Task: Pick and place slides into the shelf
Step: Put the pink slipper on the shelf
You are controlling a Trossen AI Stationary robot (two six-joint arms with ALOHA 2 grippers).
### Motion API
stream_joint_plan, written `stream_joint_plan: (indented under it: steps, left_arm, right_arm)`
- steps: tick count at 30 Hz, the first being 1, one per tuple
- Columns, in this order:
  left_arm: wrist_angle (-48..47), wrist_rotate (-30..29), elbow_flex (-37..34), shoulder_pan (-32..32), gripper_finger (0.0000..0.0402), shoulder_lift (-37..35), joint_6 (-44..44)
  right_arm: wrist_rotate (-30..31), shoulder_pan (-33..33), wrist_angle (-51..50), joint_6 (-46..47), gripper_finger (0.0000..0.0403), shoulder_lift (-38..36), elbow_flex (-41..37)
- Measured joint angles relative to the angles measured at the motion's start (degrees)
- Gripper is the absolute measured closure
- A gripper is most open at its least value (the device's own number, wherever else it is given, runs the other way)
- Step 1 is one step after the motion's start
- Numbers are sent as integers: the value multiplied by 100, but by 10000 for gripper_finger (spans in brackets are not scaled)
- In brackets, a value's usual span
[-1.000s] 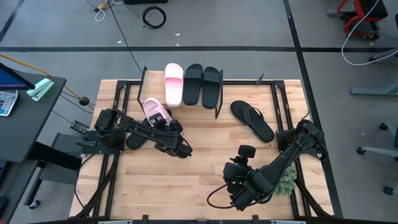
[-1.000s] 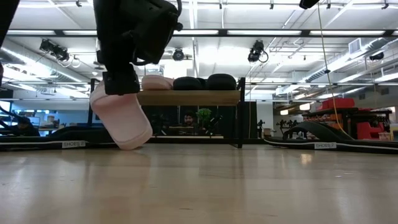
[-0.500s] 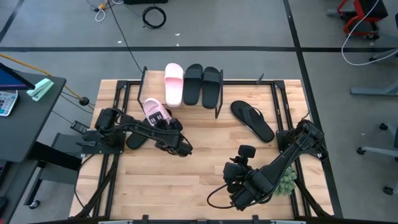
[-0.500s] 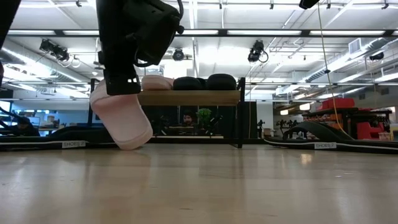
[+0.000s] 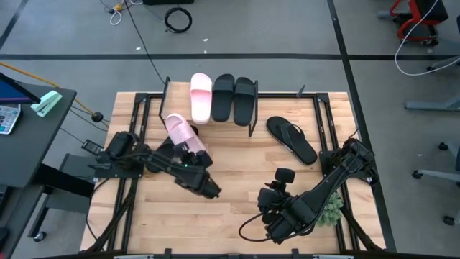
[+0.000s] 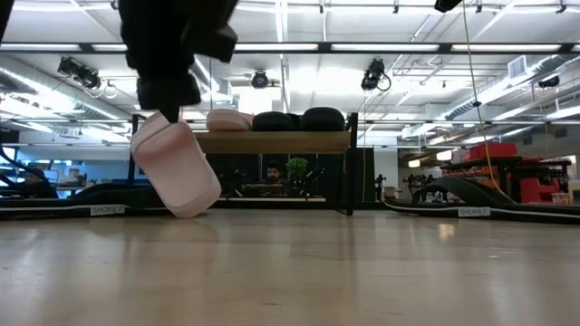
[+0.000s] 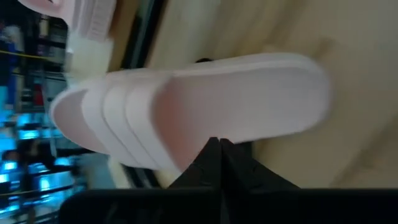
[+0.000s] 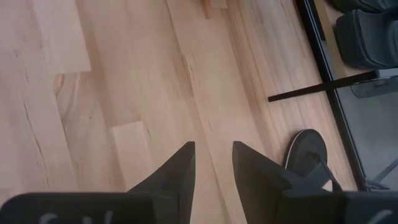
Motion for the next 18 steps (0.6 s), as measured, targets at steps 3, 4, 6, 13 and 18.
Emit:
stream_joint_plan:
  steps: [3,4,6,13,18]
  left_arm:
    - [2,144,100,-226,399,0,-230]
    - [2,153,97,-287,398,0,-354]
    - [2,167,22,-371,392,0,-803]
    - [-4,1055,-479,-439,342,0,-1878]
    - [-2,941,-612,-351,274,0,-1874]
  right_arm:
    - [-2,1,50,0,290,0,0]
    - [-2,2,53,-3,290,0,0]
    - [-2,0,55,-2,290,0,0]
    - [-2,1,55,-70,290,0,0]
    - [3,0,56,-195,290,0,0]
